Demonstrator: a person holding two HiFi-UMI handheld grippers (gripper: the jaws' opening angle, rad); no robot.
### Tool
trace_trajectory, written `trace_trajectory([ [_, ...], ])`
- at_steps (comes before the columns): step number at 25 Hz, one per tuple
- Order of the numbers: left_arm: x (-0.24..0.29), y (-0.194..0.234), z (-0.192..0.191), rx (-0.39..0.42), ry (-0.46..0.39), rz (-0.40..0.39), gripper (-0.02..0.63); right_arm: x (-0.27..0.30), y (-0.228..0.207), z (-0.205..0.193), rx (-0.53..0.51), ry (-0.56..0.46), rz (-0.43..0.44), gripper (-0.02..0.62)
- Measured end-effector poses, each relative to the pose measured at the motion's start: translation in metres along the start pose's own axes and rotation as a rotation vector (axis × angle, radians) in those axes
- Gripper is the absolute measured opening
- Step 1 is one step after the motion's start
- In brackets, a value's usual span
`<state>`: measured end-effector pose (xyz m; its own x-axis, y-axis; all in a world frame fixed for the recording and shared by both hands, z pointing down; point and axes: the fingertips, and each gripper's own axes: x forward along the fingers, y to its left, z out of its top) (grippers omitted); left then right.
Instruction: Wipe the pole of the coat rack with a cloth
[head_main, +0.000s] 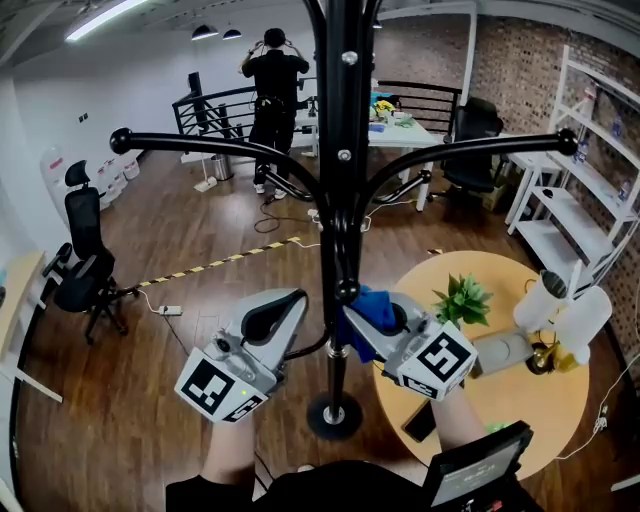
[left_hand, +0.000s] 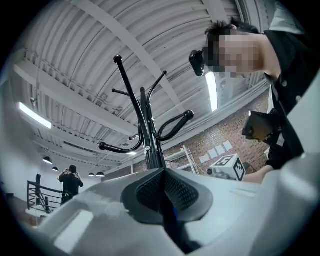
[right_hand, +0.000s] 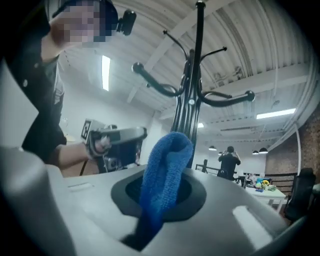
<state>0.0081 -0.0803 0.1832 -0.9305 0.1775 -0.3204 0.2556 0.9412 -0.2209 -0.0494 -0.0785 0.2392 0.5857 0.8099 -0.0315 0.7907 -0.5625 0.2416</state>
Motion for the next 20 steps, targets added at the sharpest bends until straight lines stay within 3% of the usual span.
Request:
trace_trajectory([
  [6,0.011,-0.010,-0.008,-0.026,-0.002,-0.032,-0.006,-0.005,0.024,-0.103,-0.034,0.439,0.113,0.021],
  [10,0.015,-0.013,-0.009,-0.033,-0.004,-0.046,-0.006,-0.024,0.021,-0.150,-0.006,0.657,0.092,0.021],
  [14,0.017,-0.012,-0.013,-0.041,-0.002,-0.049,-0.006,-0.058,0.012,-0.157,0.041,0.719,0.053,0.022],
  [20,0.018,-0.008,-0.019,-0.052,-0.003,-0.043,-0.006,-0.091,0.005,-0.145,0.069,0.700,-0.019,0.022],
])
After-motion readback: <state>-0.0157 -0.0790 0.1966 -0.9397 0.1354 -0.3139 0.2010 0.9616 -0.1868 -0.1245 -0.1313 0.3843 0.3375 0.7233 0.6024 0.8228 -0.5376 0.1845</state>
